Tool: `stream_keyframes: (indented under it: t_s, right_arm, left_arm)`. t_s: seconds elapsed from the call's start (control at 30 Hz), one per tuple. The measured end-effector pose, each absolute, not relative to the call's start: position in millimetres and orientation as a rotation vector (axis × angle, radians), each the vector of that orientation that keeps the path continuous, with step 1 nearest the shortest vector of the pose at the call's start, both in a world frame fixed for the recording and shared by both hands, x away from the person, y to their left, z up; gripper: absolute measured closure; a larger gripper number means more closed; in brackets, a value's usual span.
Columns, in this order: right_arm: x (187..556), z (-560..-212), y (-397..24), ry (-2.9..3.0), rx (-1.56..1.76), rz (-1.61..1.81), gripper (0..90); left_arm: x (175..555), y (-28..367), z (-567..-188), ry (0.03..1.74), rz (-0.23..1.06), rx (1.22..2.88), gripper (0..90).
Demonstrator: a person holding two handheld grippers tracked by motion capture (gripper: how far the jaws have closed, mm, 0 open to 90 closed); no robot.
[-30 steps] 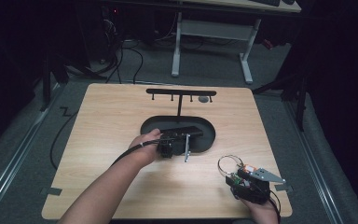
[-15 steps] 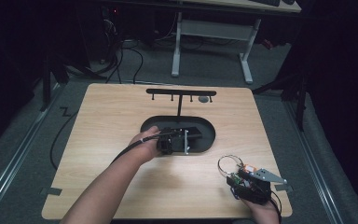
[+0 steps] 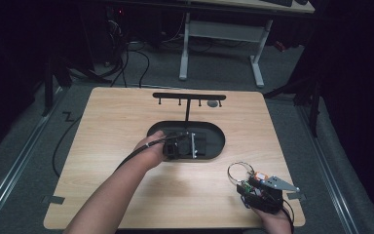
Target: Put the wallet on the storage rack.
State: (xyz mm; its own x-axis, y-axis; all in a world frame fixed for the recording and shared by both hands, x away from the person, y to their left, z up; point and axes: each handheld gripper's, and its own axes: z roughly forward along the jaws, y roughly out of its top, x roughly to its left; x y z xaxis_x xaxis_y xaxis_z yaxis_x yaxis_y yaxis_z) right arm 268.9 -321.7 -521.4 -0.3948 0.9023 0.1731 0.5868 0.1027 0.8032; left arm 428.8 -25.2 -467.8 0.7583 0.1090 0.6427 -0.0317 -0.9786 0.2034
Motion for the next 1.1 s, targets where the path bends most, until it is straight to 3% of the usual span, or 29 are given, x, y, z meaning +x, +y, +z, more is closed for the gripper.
stream_keyframes:
  t_s: [0.4, 1.1]
  right_arm:
    - [269.4, -521.2, -320.7, 2.03, 1.452, 1.188, 36.4]
    - [269.3, -521.3, -317.1, 2.031, 1.454, 1.161, 36.3]
  left_arm:
    - [409.7, -12.2, -459.3, 0.148, 0.956, 2.691, 60.3]
    - [364.4, 76.8, -457.8, 0.512, 0.659, 2.42, 56.1]
